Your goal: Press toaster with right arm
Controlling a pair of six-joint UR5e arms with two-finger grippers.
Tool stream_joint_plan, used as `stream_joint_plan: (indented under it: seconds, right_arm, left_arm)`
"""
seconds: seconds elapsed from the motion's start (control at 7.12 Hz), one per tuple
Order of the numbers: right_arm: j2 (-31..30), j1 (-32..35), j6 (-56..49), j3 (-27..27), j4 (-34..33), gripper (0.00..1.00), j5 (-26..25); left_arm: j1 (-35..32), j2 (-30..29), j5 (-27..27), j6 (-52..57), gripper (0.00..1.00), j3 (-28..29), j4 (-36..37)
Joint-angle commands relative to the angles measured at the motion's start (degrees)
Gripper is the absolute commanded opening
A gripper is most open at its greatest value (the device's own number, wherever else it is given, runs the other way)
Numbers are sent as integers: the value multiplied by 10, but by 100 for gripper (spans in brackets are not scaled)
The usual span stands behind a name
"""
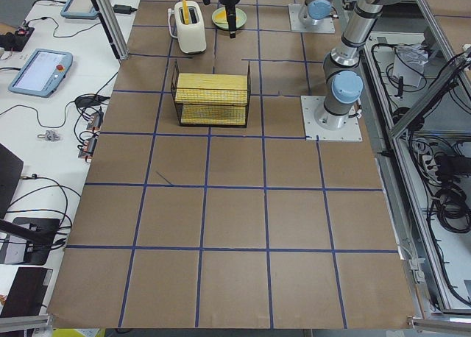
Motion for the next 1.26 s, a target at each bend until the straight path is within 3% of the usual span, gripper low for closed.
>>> stream_joint_plan:
  seconds: [0.0,0.28,0.42,0.56,0.7,0.84,1.12]
  right_arm:
    - [0,0,-1,4,0,100,0]
    - [4,0,-1,-1,-1,100,3]
    - [35,-3,-1,-12,-22,93,9]
    - [66,-12,-8,-55,-31,56,13]
    - [109,-20,-25,-117,-15,8,42]
    - [153,-31,-40,-178,6,5,59]
    - [216,-39,-67,-220,20,3,131]
  left_arm:
    - [0,-1,0,0,100,0,0]
    - [0,0,0,0,100,0,1]
    - [0,0,0,0,100,0,1]
    - [0,-1,0,0,100,-1,0]
    - [0,0,0,0,100,0,0]
    - [0,-1,0,0,100,0,1]
    - [0,0,0,0,100,0,0]
